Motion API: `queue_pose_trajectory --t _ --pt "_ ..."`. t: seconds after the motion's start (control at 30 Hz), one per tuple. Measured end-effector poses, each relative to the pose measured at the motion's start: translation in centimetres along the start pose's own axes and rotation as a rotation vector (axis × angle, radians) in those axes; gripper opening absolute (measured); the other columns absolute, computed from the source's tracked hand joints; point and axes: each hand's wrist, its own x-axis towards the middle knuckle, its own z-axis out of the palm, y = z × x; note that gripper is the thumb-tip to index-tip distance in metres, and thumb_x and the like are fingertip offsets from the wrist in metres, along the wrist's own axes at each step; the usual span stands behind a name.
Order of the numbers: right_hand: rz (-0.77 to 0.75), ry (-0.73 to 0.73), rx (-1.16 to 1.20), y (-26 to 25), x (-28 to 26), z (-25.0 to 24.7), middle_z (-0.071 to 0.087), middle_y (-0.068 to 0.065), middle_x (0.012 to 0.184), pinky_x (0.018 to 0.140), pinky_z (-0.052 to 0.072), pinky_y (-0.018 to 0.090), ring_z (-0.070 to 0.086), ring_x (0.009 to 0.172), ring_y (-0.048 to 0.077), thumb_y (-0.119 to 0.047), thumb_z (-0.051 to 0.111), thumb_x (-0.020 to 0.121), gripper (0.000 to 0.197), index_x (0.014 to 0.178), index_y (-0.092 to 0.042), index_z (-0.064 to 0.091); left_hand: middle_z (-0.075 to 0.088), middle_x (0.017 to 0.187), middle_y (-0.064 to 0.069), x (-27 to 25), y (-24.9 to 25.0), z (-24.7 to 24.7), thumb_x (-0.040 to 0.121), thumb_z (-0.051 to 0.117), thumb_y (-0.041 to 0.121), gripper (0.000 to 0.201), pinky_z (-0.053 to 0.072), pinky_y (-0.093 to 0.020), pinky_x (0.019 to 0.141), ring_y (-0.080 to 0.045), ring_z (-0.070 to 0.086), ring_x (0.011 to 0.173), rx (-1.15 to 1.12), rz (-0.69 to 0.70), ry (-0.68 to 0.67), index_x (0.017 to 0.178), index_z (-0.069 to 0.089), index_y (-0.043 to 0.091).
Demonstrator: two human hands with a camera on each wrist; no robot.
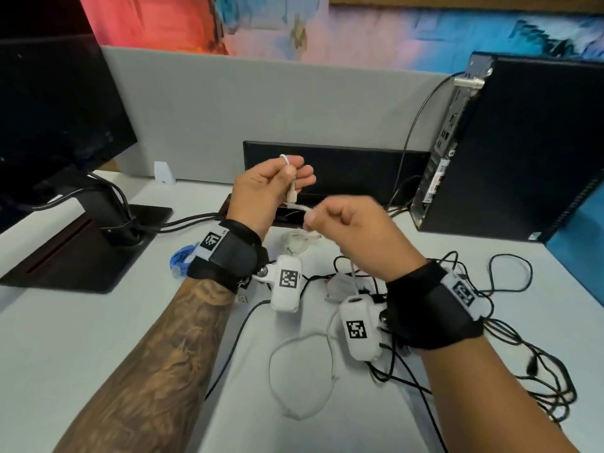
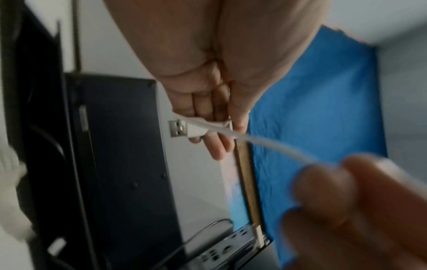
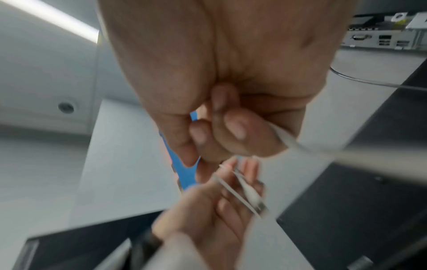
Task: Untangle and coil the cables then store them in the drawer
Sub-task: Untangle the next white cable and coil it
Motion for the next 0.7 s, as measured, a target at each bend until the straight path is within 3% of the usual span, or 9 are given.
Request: queue_pose_trajectory --t 0.03,0.1,0.17,0.27,0.37,0.43,0.5,0.6,0.7 --pt "-0.011 0.054 0.073 -0.5 0.0 -0.6 0.06 -0.015 0.057 0.052 0.037 0.011 0.047 0.048 0.0 -0.018 0.063 0.1 0.022 0.084 -0.007 0.073 0.075 0.1 -0.011 -0.3 -0.2 0.0 0.1 0.051 0.003 0.021 0.055 -0.04 0.093 -0.024 0.073 0.094 0.119 0.022 -0.037 0.112 0.068 0.003" --pt "-0.049 0.151 0.19 -1.0 0.1 -1.8 0.069 -0.006 0.068 0.052 0.04 0.018 0.048 0.05 0.001 -0.015 0.062 0.099 0.02 0.083 -0.011 0.072 0.073 0.084 -0.004 -1.0 -0.2 0.3 0.1 0.051 0.006 0.021 0.056 -0.035 0.076 -0.017 0.069 0.075 0.295 0.037 -0.132 0.103 0.072 0.009" --pt "-0.07 0.242 0.215 -0.7 0.3 -2.6 0.067 -0.013 0.066 0.053 0.04 0.013 0.051 0.051 -0.001 -0.012 0.06 0.099 0.023 0.079 -0.017 0.07 0.056 0.067 -0.004 -1.4 -0.1 1.0 0.1 0.046 0.014 0.026 0.044 -0.028 0.06 -0.015 0.051 0.06 0.295 -0.032 -0.242 0.094 0.07 0.007" --pt "-0.054 0.397 0.132 0.6 0.6 -3.2 0.06 -0.022 0.061 0.056 0.037 0.008 0.053 0.055 -0.003 -0.016 0.059 0.101 0.021 0.084 -0.019 0.07 0.04 0.059 0.0 -1.7 0.4 1.9 0.092 0.037 0.021 0.034 0.035 -0.024 0.056 -0.014 0.035 0.055 0.243 -0.18 -0.423 0.085 0.066 0.004" --pt "-0.041 0.516 0.066 2.0 0.9 -3.6 0.066 -0.013 0.075 0.064 0.044 0.014 0.056 0.067 -0.004 -0.019 0.059 0.101 0.018 0.09 -0.018 0.073 0.035 0.06 0.0 -2.1 1.2 2.1 0.091 0.033 0.013 0.031 0.037 -0.026 0.057 -0.014 0.03 0.054 0.028 -0.275 -0.509 0.083 0.062 0.005" --pt "-0.017 0.486 0.009 2.6 0.9 -3.2 0.069 -0.002 0.083 0.068 0.048 0.023 0.058 0.074 0.003 -0.021 0.058 0.101 0.018 0.093 -0.02 0.074 0.035 0.063 0.0 -2.1 2.2 2.1 0.096 0.03 0.009 0.031 0.039 -0.029 0.062 -0.013 0.031 0.056 -0.227 -0.302 -0.484 0.089 0.06 0.005" --pt "-0.003 0.319 -0.083 2.9 0.8 -2.0 0.067 -0.008 0.077 0.067 0.047 0.03 0.057 0.07 0.006 -0.024 0.056 0.103 0.021 0.094 -0.021 0.075 0.045 0.068 -0.001 -1.7 2.9 2.2 0.102 0.03 0.007 0.029 0.046 -0.031 0.067 -0.013 0.041 0.06 -0.384 -0.261 -0.394 0.1 0.059 0.002" --pt "0.019 0.052 -0.202 2.7 0.7 -0.1 0.049 -0.007 0.062 0.061 0.04 0.034 0.042 0.057 0.006 -0.032 0.051 0.105 0.033 0.086 -0.012 0.068 0.068 0.086 -0.006 -0.9 2.4 2.4 0.105 0.038 0.007 0.025 0.056 -0.033 0.081 -0.017 0.067 0.079 -0.35 -0.127 -0.168 0.112 0.061 0.0" --pt "0.046 -0.077 -0.288 1.9 0.5 0.3 0.043 -0.007 0.057 0.058 0.038 0.033 0.039 0.053 0.008 -0.036 0.051 0.105 0.036 0.081 -0.012 0.064 0.073 0.098 -0.012 -0.7 1.5 2.2 0.104 0.045 0.007 0.022 0.056 -0.035 0.088 -0.025 0.072 0.095 -0.187 -0.042 0.025 0.113 0.064 0.002"
